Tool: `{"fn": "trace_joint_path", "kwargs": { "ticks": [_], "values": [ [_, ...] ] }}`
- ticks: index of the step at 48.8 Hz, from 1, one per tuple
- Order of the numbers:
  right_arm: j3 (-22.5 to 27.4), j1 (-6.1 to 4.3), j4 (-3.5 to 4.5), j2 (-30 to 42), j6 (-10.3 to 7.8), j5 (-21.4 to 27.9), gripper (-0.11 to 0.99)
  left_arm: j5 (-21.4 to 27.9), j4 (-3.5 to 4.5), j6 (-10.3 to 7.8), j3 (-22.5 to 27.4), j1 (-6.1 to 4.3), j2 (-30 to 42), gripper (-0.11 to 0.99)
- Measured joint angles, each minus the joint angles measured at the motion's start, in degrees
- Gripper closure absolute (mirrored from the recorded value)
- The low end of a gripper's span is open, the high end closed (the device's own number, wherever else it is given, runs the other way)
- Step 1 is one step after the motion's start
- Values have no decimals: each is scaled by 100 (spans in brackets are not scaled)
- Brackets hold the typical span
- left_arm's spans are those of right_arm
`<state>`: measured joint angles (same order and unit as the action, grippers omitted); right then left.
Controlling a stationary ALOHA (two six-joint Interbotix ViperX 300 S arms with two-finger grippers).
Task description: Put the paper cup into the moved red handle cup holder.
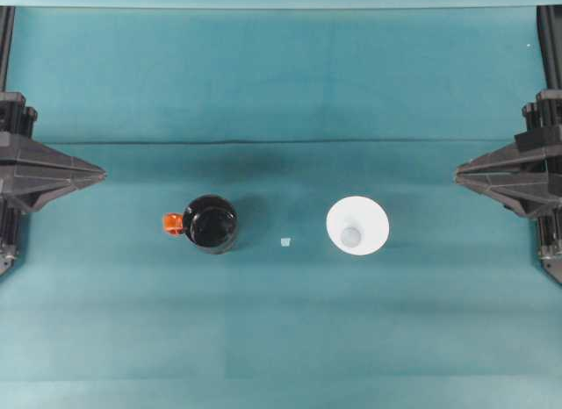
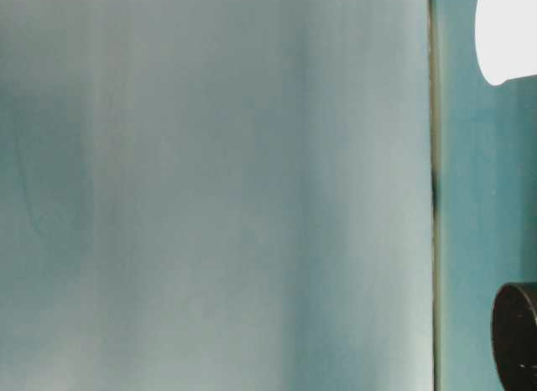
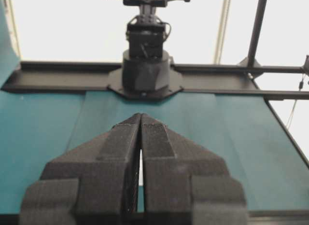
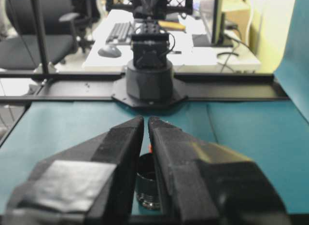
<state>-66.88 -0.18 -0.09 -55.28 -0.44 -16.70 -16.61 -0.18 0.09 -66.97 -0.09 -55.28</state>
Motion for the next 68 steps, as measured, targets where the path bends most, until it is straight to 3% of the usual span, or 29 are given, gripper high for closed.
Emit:
{"fn": "trace_joint_path", "kwargs": {
  "ticks": [3, 7, 11, 17, 30, 44, 61, 68],
  "values": [
    [0, 35, -26, 0, -9, 35, 86, 123, 0, 70, 79, -35, 53, 85],
    [18, 79, -167, 0, -79, 272, 93, 466, -18, 193, 316, -158, 246, 85],
    [88, 79, -220, 0, -193, 712, 97, 914, -26, 220, 562, -185, 422, 85],
    [167, 88, -229, -9, -281, 1178, 98, 1547, -26, 220, 817, -185, 571, 85],
    [237, 62, -229, -18, -299, 1731, 98, 2769, -35, 237, 1090, -193, 694, 85],
    [281, -132, -229, 0, -316, 2382, 98, 4254, -35, 246, 1345, -193, 1081, 85],
    [299, -325, -237, 26, -369, 2909, 98, 5010, -35, 255, 1441, -202, 1723, 85],
    [299, -325, -237, 18, -378, 2997, 98, 5036, -44, 255, 1468, -193, 1916, 85]
  ]
}}
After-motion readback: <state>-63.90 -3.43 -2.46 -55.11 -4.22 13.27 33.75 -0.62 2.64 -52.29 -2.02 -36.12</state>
